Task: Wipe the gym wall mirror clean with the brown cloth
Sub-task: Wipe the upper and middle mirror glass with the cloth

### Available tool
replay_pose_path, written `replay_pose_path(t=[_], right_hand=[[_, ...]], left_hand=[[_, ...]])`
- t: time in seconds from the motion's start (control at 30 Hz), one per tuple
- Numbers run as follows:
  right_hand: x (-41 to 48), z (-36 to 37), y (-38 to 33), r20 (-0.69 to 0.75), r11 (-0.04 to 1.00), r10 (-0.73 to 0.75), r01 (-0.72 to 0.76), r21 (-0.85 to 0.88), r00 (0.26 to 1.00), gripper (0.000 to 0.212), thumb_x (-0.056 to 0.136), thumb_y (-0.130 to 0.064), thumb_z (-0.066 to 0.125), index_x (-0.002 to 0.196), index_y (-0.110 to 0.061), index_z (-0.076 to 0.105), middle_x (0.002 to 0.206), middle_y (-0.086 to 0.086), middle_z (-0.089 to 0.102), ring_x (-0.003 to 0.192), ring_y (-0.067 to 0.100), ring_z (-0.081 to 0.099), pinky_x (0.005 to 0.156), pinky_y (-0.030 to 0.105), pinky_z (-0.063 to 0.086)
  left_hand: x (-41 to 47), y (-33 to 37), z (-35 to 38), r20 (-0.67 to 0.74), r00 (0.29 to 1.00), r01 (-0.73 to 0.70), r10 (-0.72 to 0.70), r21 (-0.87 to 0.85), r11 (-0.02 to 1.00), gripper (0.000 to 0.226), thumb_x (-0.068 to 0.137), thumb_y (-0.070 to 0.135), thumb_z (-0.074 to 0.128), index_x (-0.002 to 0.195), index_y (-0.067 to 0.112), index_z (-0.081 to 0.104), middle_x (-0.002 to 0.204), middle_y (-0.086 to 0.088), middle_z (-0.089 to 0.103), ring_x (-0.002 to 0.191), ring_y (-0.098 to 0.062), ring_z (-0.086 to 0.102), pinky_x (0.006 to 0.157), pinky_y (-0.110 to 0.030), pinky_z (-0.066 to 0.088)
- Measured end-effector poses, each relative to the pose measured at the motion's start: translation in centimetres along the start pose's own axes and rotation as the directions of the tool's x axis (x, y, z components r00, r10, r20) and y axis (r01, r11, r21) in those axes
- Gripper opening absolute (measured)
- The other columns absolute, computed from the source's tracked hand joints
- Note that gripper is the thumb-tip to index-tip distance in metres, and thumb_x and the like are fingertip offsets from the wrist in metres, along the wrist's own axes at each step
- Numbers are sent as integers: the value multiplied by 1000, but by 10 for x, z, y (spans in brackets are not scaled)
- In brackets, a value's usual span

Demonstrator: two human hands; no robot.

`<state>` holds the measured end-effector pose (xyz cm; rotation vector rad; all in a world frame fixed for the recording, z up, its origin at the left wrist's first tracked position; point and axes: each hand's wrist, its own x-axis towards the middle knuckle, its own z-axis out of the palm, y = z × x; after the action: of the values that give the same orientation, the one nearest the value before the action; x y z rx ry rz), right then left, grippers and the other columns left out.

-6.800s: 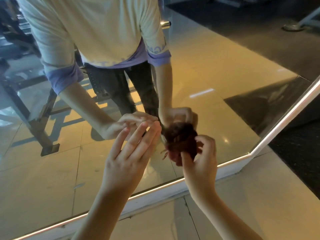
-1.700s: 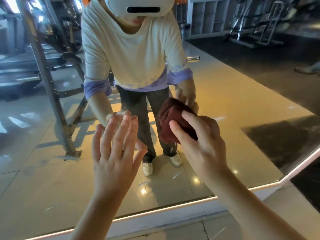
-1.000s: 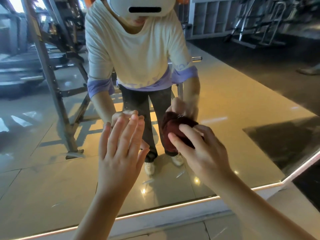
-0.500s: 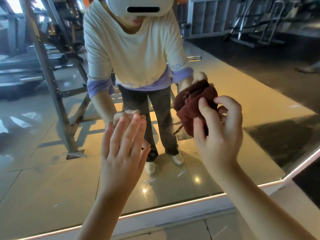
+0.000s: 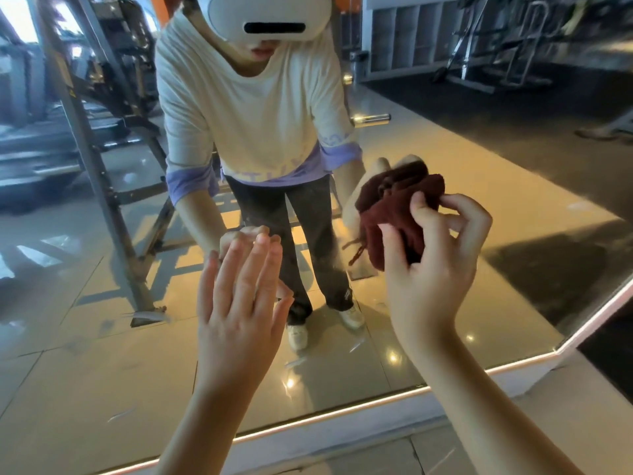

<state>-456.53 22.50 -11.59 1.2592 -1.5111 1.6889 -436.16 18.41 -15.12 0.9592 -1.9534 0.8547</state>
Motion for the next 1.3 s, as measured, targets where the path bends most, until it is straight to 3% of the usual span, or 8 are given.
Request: replay_pose_path(t=[0.23,0.4,0.57,0.73,0.93,1.1,1.23,1.3], right_hand=[[-3,6,-17,141,977,-213,210,34,967,29,91,-21,68,117,-15,56,124,11,43,99,33,59,72,35,57],[-4,9,-16,-37,999,33,-31,45,999,22,90,-11,71,110,-5,66,123,21,50,105,34,58,76,43,57],[-30,8,-18,218,957,-288,286,41,932,28,91,-16,65,117,-19,56,123,7,46,102,28,55,75,36,55],[0,4,-6,-38,1000,-7,8,16,999,21,90,-10,69,111,-5,65,125,9,43,104,35,58,78,43,56],[-52,2,-3,294,919,-379,394,9,877,18,97,-12,50,109,-15,63,120,7,49,98,26,54,74,34,53],[-23,1,-3,48,1000,-21,21,0,999,27,85,-8,70,109,-15,59,124,7,45,100,33,57,80,34,53],[-46,4,-9,265,938,-340,345,32,902,34,83,-4,67,112,-17,56,122,8,47,100,27,54,78,33,53],[-35,-2,1,243,951,-301,309,3,922,37,81,-5,69,111,-20,55,122,5,48,100,25,55,76,30,53]], left_hand=[[-1,-3,0,-2,1000,-15,15,12,1000,73,90,22,73,151,6,36,153,-13,35,142,-33,34,124,-46,18],[-1,-3,-2,12,1000,-12,12,2,1000,73,89,20,75,151,6,37,154,-13,36,142,-33,33,123,-47,18],[-1,-5,-1,-15,999,-28,28,11,1000,73,89,20,75,150,7,37,153,-11,37,141,-32,35,122,-46,21],[-1,-5,-1,7,1000,-20,20,-10,1000,73,89,19,71,151,7,34,154,-13,34,143,-33,32,125,-44,12],[-2,-5,0,-24,1000,-20,19,-6,1000,75,89,19,74,152,8,34,154,-11,36,143,-31,34,125,-44,16],[-3,-3,1,-14,1000,-9,9,-7,1000,73,91,19,70,152,7,32,154,-12,36,143,-32,33,125,-44,15],[-4,-1,2,-30,1000,-8,9,4,1000,70,92,20,70,151,7,36,153,-11,37,142,-31,35,124,-44,17],[-4,-2,2,-29,999,-12,13,8,1000,70,92,21,70,151,7,36,153,-12,37,141,-32,35,124,-44,17]])
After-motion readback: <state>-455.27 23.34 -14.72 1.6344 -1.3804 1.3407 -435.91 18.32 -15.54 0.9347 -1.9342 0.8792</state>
